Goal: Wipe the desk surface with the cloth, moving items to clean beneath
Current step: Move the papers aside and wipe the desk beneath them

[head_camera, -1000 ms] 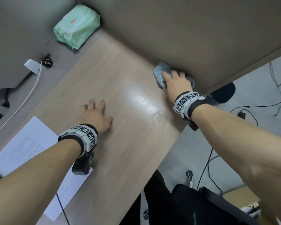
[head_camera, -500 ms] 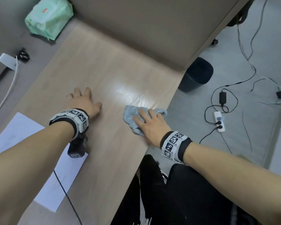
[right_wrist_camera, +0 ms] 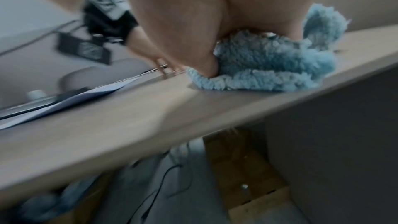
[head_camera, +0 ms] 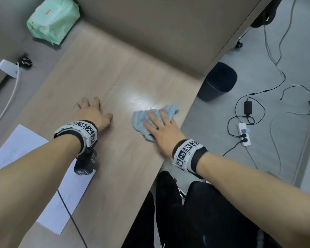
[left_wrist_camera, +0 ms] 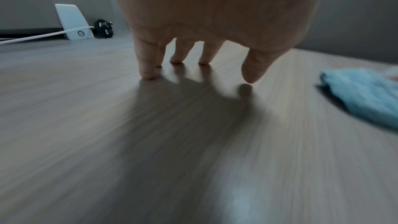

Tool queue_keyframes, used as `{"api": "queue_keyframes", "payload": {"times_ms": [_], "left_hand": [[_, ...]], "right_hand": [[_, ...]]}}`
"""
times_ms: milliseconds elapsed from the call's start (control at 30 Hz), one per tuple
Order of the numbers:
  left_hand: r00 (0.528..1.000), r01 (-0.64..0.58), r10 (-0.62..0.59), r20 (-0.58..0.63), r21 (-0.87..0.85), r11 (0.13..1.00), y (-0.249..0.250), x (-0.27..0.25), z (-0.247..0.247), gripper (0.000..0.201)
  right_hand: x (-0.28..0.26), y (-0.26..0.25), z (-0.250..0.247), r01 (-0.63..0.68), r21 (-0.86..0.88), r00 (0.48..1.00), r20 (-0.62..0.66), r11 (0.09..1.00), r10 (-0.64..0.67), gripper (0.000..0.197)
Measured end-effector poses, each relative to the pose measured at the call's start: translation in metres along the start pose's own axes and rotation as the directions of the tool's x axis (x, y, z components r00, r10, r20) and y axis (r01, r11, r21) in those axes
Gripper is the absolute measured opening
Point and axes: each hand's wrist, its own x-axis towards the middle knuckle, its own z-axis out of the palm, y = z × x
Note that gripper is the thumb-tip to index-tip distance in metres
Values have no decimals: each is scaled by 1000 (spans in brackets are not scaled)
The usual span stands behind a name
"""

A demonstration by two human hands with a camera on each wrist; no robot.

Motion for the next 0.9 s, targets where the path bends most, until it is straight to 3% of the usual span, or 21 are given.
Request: {"api": "queue_keyframes", "payload": {"times_ms": [67,133,233,300,367,433,500,567,633,700,767,900], "left_hand": [[1000,-1,1,8,0,1000,-2,2,-1,73],[1000,-12,12,2,8,1000,-2,2,-1,73],[1000,-15,15,3,14,1000,0,-2,-3,73],[1000,-11,11,9,12,1000,1,-4,-5,73],[1000,-10,10,3,4,1000,1,-5,-6,73],[1000,-10,10,-4,9,1000,2,-7,-6,73],[1000,-9,9,-16,16,1000,4,-8,-5,72],[1000,-10,10,-24,17,1000,5,-10,-5,70],[1000,-8,8,-21,15,1000,4,-9,-6,71],[1000,-5,5,-4,12,1000,2,-8,-7,73],[1000,-5,5,6,25,1000,1,-7,-8,75],[1000,-4,4,-3,19,1000,3,-7,-6,75]], "right_hand": [[-32,0,8,146,-29,988,-45,989,-147,73],[-47,21,8,184,-87,982,-31,979,-187,77],[-38,66,-6,30,-59,999,42,998,-27,88],[-22,83,-18,-131,-9,991,-5,991,131,84],[4,87,-26,-272,34,960,-59,962,273,78],[28,75,-32,-392,53,919,-30,918,394,79],[41,55,-34,-384,47,923,-7,922,385,84],[36,40,-27,-236,21,971,-31,972,236,84],[25,47,-14,-96,-10,995,-23,995,96,82],[21,73,-11,-35,-89,999,29,995,38,84],[25,102,-16,-82,-102,996,14,991,83,80],[43,113,-44,-336,0,940,-63,942,336,70]]}}
